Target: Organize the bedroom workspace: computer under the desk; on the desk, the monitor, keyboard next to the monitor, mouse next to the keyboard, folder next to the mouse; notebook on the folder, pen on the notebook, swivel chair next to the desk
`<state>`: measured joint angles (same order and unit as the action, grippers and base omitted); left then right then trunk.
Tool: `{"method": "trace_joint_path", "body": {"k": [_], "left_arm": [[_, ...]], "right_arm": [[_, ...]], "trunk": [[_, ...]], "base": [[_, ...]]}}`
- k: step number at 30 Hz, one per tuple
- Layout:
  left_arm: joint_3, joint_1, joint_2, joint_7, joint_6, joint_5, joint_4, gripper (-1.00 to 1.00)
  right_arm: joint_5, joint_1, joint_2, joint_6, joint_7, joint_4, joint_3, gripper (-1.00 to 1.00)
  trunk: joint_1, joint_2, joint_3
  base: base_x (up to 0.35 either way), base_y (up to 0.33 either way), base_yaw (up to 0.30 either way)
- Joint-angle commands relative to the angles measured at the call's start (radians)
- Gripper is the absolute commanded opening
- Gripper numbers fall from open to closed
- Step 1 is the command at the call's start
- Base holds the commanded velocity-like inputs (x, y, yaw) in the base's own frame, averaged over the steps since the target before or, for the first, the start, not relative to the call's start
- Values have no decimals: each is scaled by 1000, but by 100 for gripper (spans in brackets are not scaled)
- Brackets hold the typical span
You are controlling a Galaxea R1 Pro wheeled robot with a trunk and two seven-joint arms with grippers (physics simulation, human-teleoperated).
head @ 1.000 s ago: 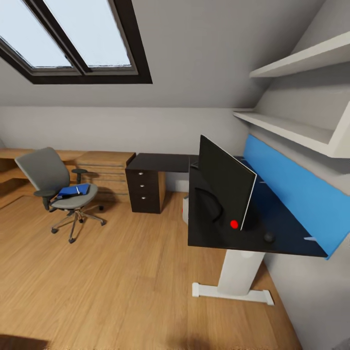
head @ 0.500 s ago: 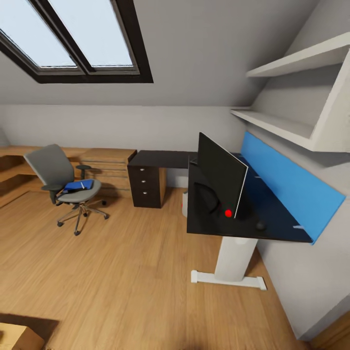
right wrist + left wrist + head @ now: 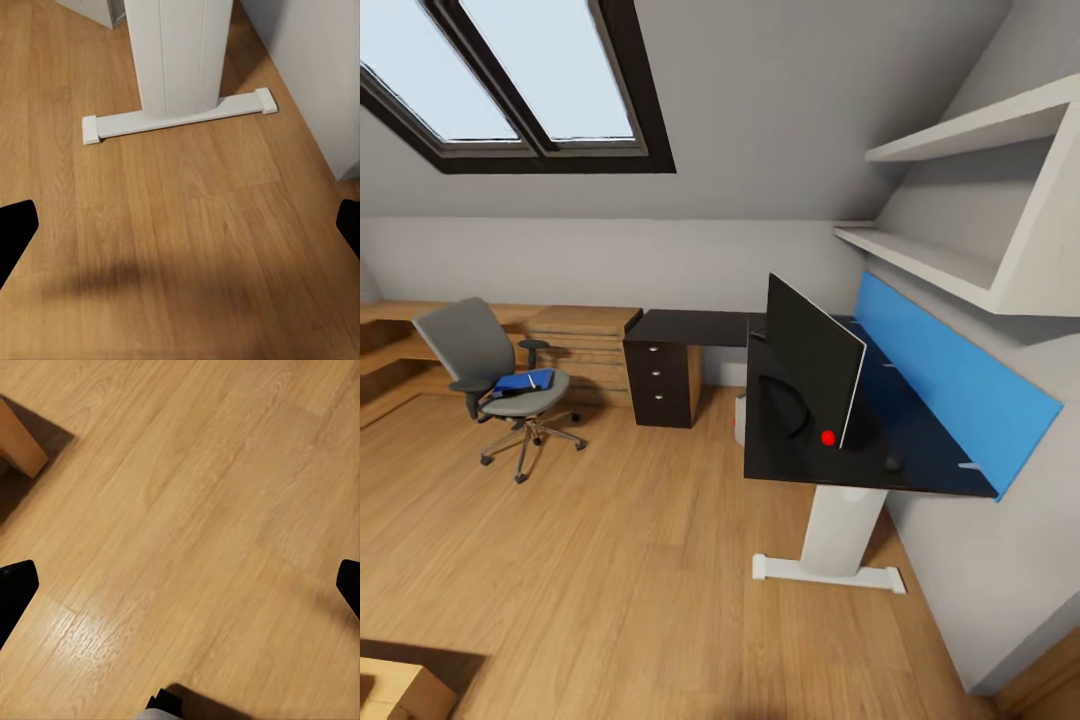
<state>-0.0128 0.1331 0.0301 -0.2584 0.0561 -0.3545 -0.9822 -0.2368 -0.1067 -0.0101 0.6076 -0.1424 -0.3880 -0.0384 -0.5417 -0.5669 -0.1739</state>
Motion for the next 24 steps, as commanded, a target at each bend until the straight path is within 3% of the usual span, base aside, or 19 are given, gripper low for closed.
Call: {"method": "trace_joint_path", "body": {"k": [1,9,12,14,15,17,18,20,21,24], "left_arm": [[2,0,1,-3,4,-11,-1,100],[3,0,1,-2,3,-9,2,100],[3,0,2,-2,4,-9,2,100],[3,0,2,0,4,-9,2,100],[3,0,2,0,4,-9,3,100],[4,0,2,1,4,-8,4,100],[4,0,2,1,4,-7,5,100],[4,0,2,2,4,-7,6,100],[4,0,2,4,2,-6,6,100],[4,0,2,6,1,-6,6,100]], "right_arm": [[-3,-1,0,3,-5,1,-4,100],[-4,-23,5,-3,-6,-42,-3,100],[-2,-33,6,-34,-10,-186,-3,100],[-2,-37,8,-100,-12,-313,0,100],[-1,-38,9,-170,-14,-399,2,100],[-1,-39,13,-257,-14,-479,7,100],[-2,-40,24,-399,-15,-584,22,100],[-3,-40,36,-490,-15,-646,39,100],[-5,-44,55,-611,-14,-733,70,100],[-4,-75,78,-761,-15,-819,103,100]], "trunk": [[4,6,2],[23,41,17],[23,41,17],[23,41,17],[23,41,17],[23,41,17],[23,41,17],[23,41,17],[23,41,17],[23,41,17]], "base": [[0,0,0],[0,0,0],[0,0,0],[0,0,0],[0,0,0],[0,0,0],[0,0,0],[0,0,0],[0,0,0],[0,0,0]]}}
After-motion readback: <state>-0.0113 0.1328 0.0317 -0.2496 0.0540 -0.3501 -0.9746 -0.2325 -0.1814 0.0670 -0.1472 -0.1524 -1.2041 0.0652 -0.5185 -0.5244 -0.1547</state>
